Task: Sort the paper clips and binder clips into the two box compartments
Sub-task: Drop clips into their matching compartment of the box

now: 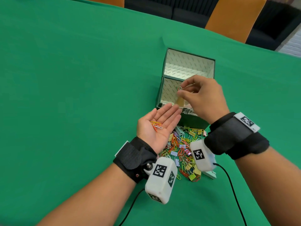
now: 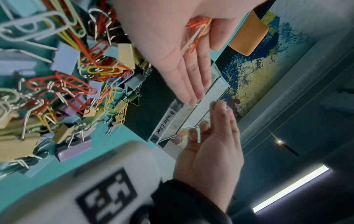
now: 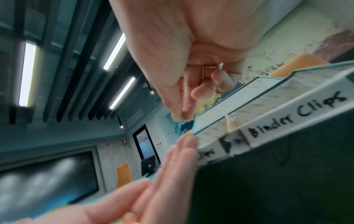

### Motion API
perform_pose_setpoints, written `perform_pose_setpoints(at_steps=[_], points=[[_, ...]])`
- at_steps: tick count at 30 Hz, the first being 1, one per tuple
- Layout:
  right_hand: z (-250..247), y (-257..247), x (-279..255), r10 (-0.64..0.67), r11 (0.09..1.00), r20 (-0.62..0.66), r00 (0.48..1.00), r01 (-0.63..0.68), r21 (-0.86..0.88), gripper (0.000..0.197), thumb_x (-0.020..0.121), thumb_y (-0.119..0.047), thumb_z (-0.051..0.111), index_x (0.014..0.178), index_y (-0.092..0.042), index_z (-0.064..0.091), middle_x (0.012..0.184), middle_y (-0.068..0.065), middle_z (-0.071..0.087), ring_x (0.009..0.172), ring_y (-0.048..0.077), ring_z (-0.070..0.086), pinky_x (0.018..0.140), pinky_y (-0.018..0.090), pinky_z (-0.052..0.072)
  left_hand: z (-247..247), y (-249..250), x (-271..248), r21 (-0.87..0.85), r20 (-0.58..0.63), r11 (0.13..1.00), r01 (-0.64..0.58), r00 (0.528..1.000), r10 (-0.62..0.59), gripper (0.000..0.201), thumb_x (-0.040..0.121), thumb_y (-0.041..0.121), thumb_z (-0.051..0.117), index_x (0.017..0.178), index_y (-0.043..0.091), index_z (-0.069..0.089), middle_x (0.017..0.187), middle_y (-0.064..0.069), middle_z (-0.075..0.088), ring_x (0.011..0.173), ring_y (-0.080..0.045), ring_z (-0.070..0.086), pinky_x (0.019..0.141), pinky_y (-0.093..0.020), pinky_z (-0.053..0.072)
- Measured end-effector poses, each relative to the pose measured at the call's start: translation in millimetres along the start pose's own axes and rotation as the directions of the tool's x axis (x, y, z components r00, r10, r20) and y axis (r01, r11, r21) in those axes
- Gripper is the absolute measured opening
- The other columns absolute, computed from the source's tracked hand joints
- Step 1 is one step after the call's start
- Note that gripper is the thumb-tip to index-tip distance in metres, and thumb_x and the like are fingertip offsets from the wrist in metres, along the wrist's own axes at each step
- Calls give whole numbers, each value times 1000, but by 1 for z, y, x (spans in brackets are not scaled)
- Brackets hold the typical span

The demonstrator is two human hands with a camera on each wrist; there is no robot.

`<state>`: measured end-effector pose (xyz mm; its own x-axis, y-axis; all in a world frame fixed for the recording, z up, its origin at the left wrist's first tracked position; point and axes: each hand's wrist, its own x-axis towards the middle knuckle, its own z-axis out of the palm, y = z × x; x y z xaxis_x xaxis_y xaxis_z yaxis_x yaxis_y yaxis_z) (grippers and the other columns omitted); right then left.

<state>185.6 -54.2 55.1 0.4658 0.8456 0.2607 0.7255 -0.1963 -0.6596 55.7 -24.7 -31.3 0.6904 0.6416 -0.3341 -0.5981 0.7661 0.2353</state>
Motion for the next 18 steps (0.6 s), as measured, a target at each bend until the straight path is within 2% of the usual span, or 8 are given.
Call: perform_pose_setpoints(at_steps=[3, 5, 7, 10, 12, 15, 16, 18], points=[[9, 11, 5, 12, 992, 29, 1000, -8, -126, 9, 83, -25, 74, 86, -26, 66, 79, -11, 68, 76, 4, 65, 67, 17, 52, 0, 1, 0, -6, 8, 1000, 7, 1000, -7, 44, 100, 24, 34, 114, -10, 60, 115, -28, 64, 111, -38, 62, 94, -45, 50], [12, 15, 6, 27, 962, 138, 990, 12, -271, 2, 86, -30, 70, 86, -29, 69, 82, -11, 68, 80, 7, 65, 76, 26, 55, -1, 1, 1, -14, 10, 1000, 10, 1000, -10, 44, 100, 24, 35, 114, -10, 60, 115, -28, 64, 110, -38, 62, 94, -46, 50], [13, 15, 5, 49, 928, 216, 975, 36, -371, 11, 89, -36, 65, 91, -30, 74, 90, -7, 72, 87, 12, 65, 85, 35, 55, -1, 2, 1, -19, 6, 1000, 12, 1000, -12, 44, 101, 24, 35, 112, -9, 61, 115, -28, 64, 109, -38, 63, 93, -46, 51], [10, 12, 2, 12, 924, 179, 984, 57, -378, 19, 91, -39, 60, 99, -30, 74, 97, -7, 73, 90, 13, 65, 89, 38, 54, 0, 2, 1, -17, 3, 1000, 5, 1000, -5, 44, 100, 24, 35, 112, -9, 61, 114, -28, 65, 106, -38, 64, 93, -45, 51], [7, 5, -5, -78, 937, 128, 989, 116, -330, 19, 91, -39, 59, 99, -30, 74, 94, -11, 73, 83, 6, 62, 83, 34, 54, 0, 1, 2, -12, -6, 1000, -8, 1000, 8, 44, 100, 24, 35, 111, -9, 61, 112, -28, 65, 102, -37, 66, 92, -44, 52], [5, -14, -21, -191, 948, 132, 973, 217, -233, 16, 89, -40, 63, 89, -29, 74, 78, -16, 68, 61, -6, 52, 64, 15, 42, 0, 0, 3, -16, -24, 999, -37, 999, 36, 40, 100, 23, 37, 106, -7, 63, 106, -26, 68, 92, -34, 70, 87, -43, 55], [6, -19, -26, -200, 944, 177, 964, 238, -229, 16, 87, -42, 65, 86, -29, 74, 74, -16, 68, 58, -7, 52, 62, 14, 41, 0, 0, 2, -13, -30, 999, -44, 999, 44, 38, 99, 23, 38, 103, -5, 64, 102, -24, 69, 88, -32, 71, 85, -40, 56], [11, -25, -33, -163, 925, 330, 930, 260, -277, 18, 81, -46, 68, 87, -31, 75, 72, -14, 69, 63, -3, 60, 65, 23, 51, -2, -1, 4, -4, -43, 999, -45, 998, 45, 37, 98, 22, 39, 89, -1, 67, 87, -18, 72, 76, -26, 71, 78, -35, 57]])
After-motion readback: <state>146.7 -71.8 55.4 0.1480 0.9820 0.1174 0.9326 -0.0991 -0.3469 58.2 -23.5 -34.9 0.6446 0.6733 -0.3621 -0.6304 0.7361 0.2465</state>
